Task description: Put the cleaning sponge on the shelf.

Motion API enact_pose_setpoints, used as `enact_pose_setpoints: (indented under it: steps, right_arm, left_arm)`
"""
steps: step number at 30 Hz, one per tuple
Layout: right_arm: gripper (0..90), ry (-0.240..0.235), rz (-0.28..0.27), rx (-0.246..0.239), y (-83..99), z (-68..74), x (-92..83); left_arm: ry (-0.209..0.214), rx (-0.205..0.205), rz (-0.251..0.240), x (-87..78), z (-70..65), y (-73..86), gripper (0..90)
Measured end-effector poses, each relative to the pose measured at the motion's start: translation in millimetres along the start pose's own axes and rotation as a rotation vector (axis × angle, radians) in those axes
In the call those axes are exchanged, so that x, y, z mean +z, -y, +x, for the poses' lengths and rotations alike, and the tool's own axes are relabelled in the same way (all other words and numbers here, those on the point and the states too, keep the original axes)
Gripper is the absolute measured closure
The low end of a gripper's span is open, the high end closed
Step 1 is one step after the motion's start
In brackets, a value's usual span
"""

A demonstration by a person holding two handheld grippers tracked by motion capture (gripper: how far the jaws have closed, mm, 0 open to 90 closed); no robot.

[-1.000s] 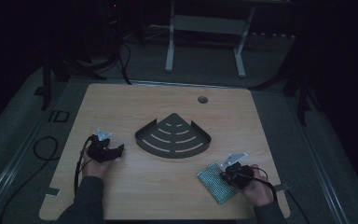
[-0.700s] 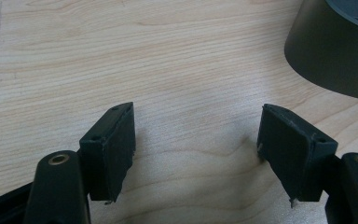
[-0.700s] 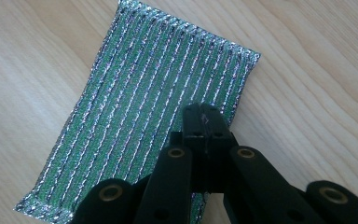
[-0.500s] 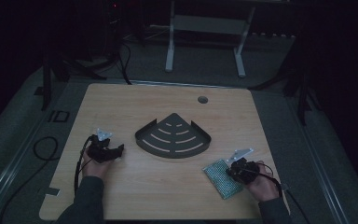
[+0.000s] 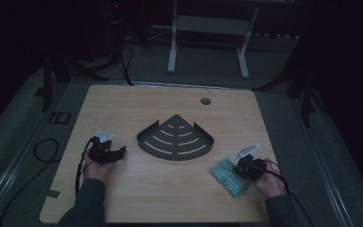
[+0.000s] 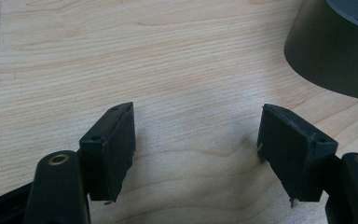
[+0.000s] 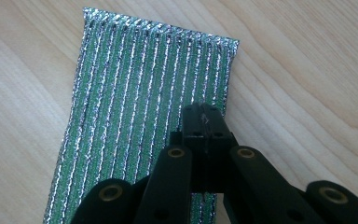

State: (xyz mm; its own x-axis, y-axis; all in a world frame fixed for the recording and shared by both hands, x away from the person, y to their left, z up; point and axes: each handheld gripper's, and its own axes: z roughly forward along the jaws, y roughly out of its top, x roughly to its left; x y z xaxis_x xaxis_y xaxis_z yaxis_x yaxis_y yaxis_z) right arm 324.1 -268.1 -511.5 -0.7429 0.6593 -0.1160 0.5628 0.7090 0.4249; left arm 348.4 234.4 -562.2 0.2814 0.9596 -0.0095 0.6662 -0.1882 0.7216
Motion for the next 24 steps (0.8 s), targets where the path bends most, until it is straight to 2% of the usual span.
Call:
enact_pose_setpoints:
  steps: [7, 13, 24]
  right_arm:
    - [89.8, -0.007, 0.01, -0.003, -2.8, -3.4, -0.3]
    - [89.7, -0.017, 0.022, -0.003, -8.8, -7.4, -7.2]
    - [84.4, -0.043, 0.116, 0.009, -21.3, -20.7, -8.3]
  left_arm:
    - [0.0, 0.0, 0.0, 0.0, 0.0, 0.0, 28.3]
    - [0.0, 0.0, 0.0, 0.0, 0.0, 0.0, 28.3]
    - [0.001, 0.001, 0.0, 0.0, 0.1, 0.0, 28.3]
